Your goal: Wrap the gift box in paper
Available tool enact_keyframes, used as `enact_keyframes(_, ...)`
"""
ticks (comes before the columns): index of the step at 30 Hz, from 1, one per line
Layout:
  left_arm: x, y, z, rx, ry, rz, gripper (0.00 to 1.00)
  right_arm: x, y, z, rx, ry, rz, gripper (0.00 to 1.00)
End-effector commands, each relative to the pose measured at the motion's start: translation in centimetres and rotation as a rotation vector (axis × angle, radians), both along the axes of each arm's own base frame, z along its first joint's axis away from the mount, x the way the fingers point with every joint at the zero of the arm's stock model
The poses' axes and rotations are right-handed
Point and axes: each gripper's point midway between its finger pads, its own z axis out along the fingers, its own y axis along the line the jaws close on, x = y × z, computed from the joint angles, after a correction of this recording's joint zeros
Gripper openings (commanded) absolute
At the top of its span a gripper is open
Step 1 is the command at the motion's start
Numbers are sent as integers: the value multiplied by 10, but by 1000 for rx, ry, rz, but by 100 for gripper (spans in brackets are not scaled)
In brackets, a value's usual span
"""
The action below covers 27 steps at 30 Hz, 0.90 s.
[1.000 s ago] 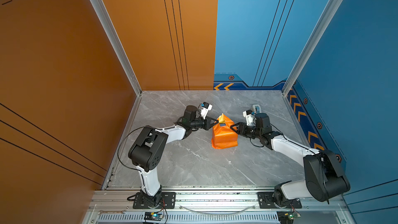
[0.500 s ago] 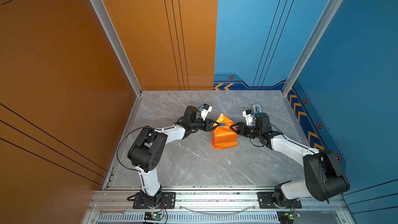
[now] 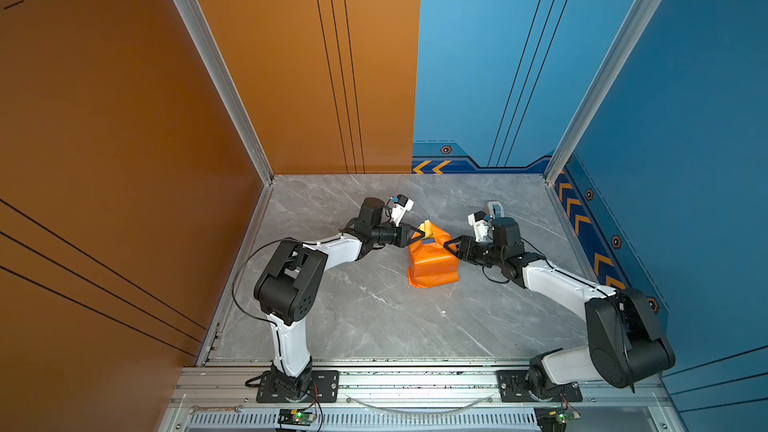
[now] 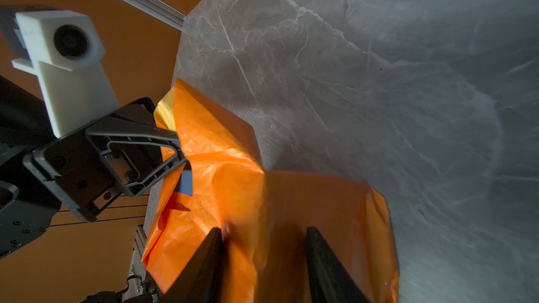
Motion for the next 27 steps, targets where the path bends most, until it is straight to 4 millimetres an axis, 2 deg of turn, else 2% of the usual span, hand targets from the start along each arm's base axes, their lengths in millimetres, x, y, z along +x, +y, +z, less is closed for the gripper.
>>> enact_keyframes(1,-4,3,24,-14,-45,9,0,-45,-11,-64,-131,255,23,48)
enact_keyframes(6,-10,8,34,41,-143,77,0,-46,-13,-66,-148,257,18,48)
enact_keyframes(7,-15,10,29,62,-149,87,0,-46,-14,-67,-154,259,13,48)
enact_keyframes(10,-24,9,30,87,-188,95,0,-45,-15,-66,-165,255,11,49)
enact_keyframes(13,-27,8,31,109,-220,108,12,-45,-14,-66,-168,254,19,49)
enact_keyframes(16,-24,9,31,126,-239,133,16,-45,-12,-66,-166,256,27,49)
enact_keyframes(19,-22,8,34,136,-263,146,13,-46,-11,-67,-164,257,33,49)
enact_keyframes(21,-23,8,33,149,-276,154,2,-45,-11,-66,-162,254,34,49)
enact_keyframes(22,-24,7,34,153,-285,152,0,-45,-10,-65,-162,252,32,49)
enact_keyframes(27,-37,3,35,171,-338,121,0,-43,-12,-64,-168,256,21,50)
